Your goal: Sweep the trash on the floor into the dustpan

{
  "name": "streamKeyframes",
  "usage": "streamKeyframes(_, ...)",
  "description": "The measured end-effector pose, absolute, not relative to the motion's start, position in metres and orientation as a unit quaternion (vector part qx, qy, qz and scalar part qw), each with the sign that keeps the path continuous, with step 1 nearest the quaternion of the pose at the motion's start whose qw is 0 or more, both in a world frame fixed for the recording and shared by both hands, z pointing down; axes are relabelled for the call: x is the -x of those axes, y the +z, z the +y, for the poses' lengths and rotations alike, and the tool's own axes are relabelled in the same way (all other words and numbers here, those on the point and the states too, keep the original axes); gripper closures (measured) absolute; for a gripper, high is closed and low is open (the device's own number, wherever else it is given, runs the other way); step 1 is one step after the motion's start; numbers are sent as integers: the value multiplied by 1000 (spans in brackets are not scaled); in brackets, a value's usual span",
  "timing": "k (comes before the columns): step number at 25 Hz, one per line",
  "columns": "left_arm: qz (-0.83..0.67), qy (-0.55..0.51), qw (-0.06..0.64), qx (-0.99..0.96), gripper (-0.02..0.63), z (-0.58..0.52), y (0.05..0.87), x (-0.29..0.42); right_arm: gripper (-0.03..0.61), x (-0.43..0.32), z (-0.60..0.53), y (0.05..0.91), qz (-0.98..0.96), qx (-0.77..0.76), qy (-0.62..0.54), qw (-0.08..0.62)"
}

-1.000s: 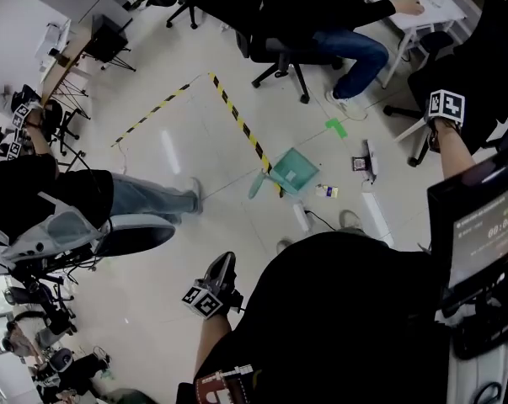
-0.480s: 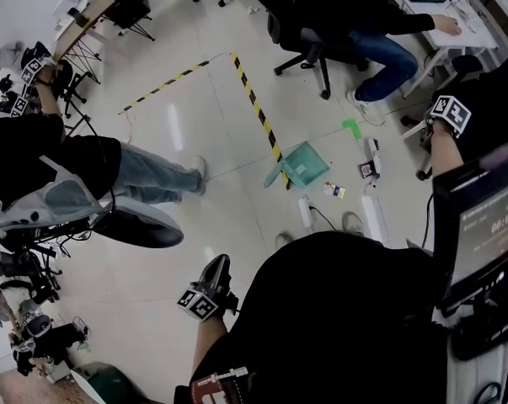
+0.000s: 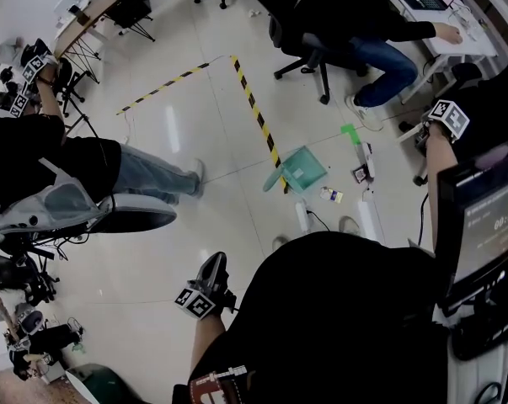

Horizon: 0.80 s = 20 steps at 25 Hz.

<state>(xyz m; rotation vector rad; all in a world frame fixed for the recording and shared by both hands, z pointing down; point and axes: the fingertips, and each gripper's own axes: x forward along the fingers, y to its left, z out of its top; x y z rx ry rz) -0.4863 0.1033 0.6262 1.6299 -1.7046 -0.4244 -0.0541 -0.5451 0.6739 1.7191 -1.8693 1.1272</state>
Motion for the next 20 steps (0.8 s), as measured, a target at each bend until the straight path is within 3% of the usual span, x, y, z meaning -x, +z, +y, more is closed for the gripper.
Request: streamKeyframes(20,-656,-169,353,-645,618,90,616,484,520,111,-528,675,-680,-563,450,133)
